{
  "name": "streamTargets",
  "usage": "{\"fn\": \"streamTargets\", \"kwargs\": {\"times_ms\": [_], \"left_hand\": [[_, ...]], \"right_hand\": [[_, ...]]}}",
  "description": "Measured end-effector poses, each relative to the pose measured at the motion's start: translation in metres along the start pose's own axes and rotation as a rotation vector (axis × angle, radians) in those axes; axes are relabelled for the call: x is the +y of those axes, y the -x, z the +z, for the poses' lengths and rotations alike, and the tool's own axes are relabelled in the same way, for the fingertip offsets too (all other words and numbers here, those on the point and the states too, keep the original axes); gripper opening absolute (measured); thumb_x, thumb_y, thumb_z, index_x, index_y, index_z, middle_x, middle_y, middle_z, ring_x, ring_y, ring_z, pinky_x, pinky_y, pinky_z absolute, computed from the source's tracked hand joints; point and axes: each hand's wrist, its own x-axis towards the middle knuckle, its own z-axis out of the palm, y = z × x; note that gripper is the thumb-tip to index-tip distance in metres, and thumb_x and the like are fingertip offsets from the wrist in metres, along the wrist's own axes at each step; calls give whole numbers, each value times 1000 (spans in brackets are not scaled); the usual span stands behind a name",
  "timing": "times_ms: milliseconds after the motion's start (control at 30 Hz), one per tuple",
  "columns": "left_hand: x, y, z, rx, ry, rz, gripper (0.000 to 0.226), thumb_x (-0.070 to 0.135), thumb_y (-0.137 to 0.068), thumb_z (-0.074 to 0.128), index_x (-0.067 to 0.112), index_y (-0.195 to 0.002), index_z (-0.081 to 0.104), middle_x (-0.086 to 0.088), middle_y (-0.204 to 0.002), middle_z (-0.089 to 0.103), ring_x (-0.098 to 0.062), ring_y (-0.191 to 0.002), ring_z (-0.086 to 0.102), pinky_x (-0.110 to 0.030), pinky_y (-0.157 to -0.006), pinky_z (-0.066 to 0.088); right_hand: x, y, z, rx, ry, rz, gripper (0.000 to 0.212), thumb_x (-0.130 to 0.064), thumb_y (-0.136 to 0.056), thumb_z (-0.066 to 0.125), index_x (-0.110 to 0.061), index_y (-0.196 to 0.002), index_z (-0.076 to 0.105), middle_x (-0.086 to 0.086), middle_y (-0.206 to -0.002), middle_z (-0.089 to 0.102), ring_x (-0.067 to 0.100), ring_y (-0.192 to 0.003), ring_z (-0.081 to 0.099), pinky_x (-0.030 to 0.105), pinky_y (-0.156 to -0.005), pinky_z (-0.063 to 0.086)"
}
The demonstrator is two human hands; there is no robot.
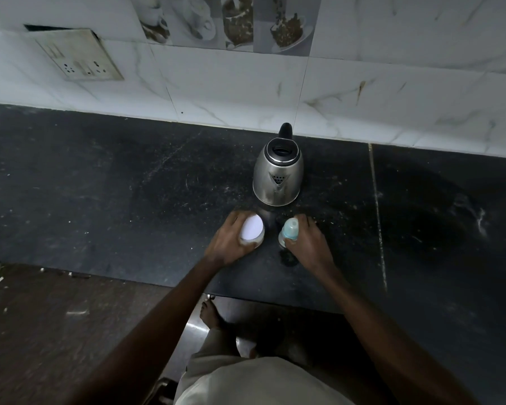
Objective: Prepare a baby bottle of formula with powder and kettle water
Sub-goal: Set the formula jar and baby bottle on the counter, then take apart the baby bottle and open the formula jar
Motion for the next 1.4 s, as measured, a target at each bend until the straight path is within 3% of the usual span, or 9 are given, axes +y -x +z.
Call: {"fn": "streamTargets", "kwargs": {"times_ms": [167,367,600,733,833,1000,1100,1300,1400], "left_hand": [[-9,31,-2,-9,-16,32,81,25,-75,89,22,-148,52,-1,-147,50,-11,-132,50,-23,-107,42],[-17,47,5,-39,-8,19,87,26,-75,87,29,-152,47,2,-152,46,-17,-140,48,-32,-113,45],[-16,49,10,-44,47,-76,109,29,-76,92,22,-164,28,1,-167,33,-11,-149,33,-24,-123,26],[-22,51,14,-17,69,-146,120,28,-70,97,11,-164,24,-2,-169,31,-8,-149,28,-13,-120,17],[-26,56,13,14,88,-187,107,28,-70,97,10,-158,39,-9,-160,47,-21,-146,44,-25,-120,31],[-28,64,9,10,93,-203,94,36,-71,96,13,-150,52,-7,-149,59,-22,-136,56,-24,-113,40],[-34,70,5,-5,91,-194,96,46,-70,90,15,-152,50,-5,-151,57,-20,-138,54,-41,-116,45],[-14,81,2,122,88,-104,108,11,-83,84,8,-166,16,-1,-175,14,-22,-163,11,-41,-131,19],[31,92,8,334,62,154,83,-13,-81,65,-3,-158,34,-16,-167,35,-33,-159,25,-47,-129,26]], "right_hand": [[10,31,4,35,-1,29,61,-33,-77,88,-10,-126,58,10,-116,64,31,-97,70,38,-76,58],[14,51,11,48,-11,82,63,-33,-77,88,-11,-127,56,9,-119,62,29,-98,70,36,-73,58],[7,62,9,131,37,120,108,-38,-77,88,-11,-160,25,17,-153,40,36,-136,51,48,-99,56],[-28,79,3,359,7,-140,77,-19,-89,72,-4,-156,37,17,-157,38,32,-144,42,43,-116,43],[-50,76,36,171,16,-328,66,-5,-89,62,-3,-152,43,14,-153,47,26,-141,48,41,-114,46],[-53,60,81,-89,-85,-145,86,-3,-79,66,-3,-159,33,19,-155,47,35,-138,53,43,-112,48],[-53,67,83,-124,-84,-151,83,-5,-82,68,-3,-158,35,18,-156,47,35,-139,53,43,-113,47],[-52,83,27,168,-155,-302,73,4,-88,56,-8,-157,38,8,-163,39,20,-151,38,32,-123,34],[-27,81,-23,397,-347,-83,74,13,-79,54,-11,-148,48,7,-147,50,19,-130,57,31,-108,47]]}}
